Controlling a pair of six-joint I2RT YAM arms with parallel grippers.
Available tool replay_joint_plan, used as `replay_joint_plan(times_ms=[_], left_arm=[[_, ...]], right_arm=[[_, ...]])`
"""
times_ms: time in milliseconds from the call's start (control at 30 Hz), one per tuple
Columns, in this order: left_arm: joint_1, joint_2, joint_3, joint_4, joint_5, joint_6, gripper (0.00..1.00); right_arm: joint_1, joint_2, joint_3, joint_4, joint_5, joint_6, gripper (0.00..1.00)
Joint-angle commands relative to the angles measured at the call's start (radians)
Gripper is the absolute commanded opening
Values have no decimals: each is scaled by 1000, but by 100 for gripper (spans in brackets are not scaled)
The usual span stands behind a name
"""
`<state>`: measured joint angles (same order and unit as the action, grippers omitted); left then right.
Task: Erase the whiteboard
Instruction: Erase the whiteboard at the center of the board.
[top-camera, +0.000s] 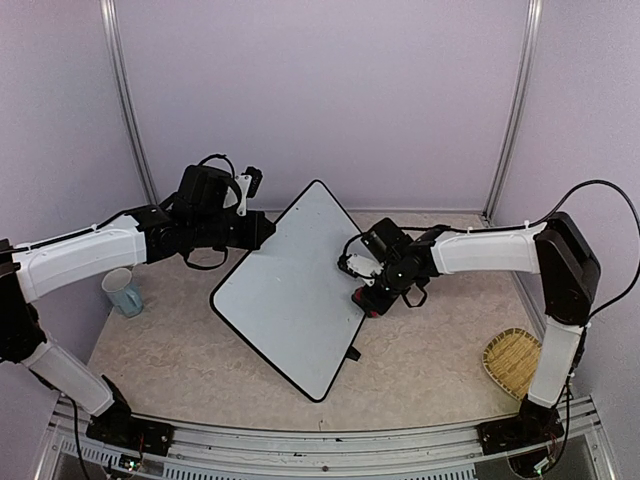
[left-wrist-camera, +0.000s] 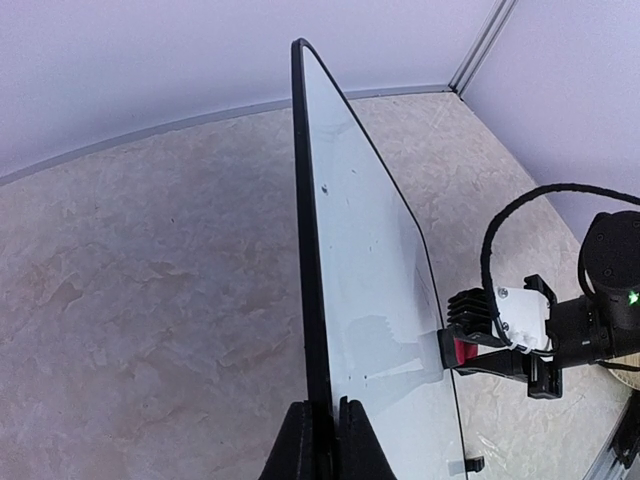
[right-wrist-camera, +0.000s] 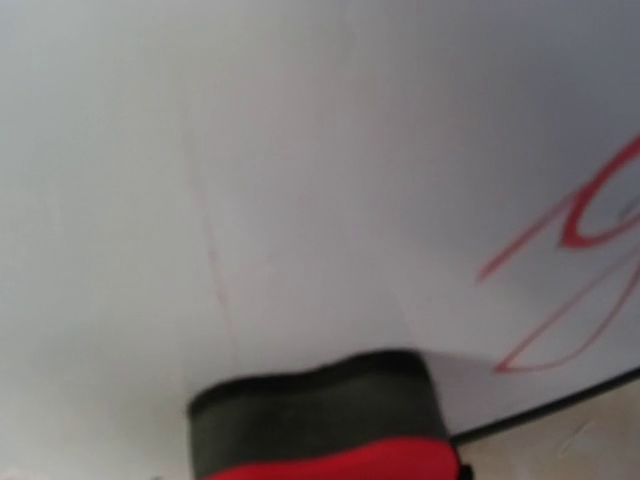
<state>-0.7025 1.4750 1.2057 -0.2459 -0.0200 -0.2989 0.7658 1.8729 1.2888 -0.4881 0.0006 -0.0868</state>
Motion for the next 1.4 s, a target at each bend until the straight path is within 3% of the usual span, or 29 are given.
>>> replay_joint_plan(times_ms=[0,633,1367], left_arm=[[-34,-4,-38,-51,72,51,0],[-30,-11,-52,-50,68,56,0],[-25,-13,-48,-53,73,56,0]], right_arm=[[23,8,-20,5,-37,4,22],[18,74,286,-18,21,-12,22],[-2,94,89,-59,158,-57,21]])
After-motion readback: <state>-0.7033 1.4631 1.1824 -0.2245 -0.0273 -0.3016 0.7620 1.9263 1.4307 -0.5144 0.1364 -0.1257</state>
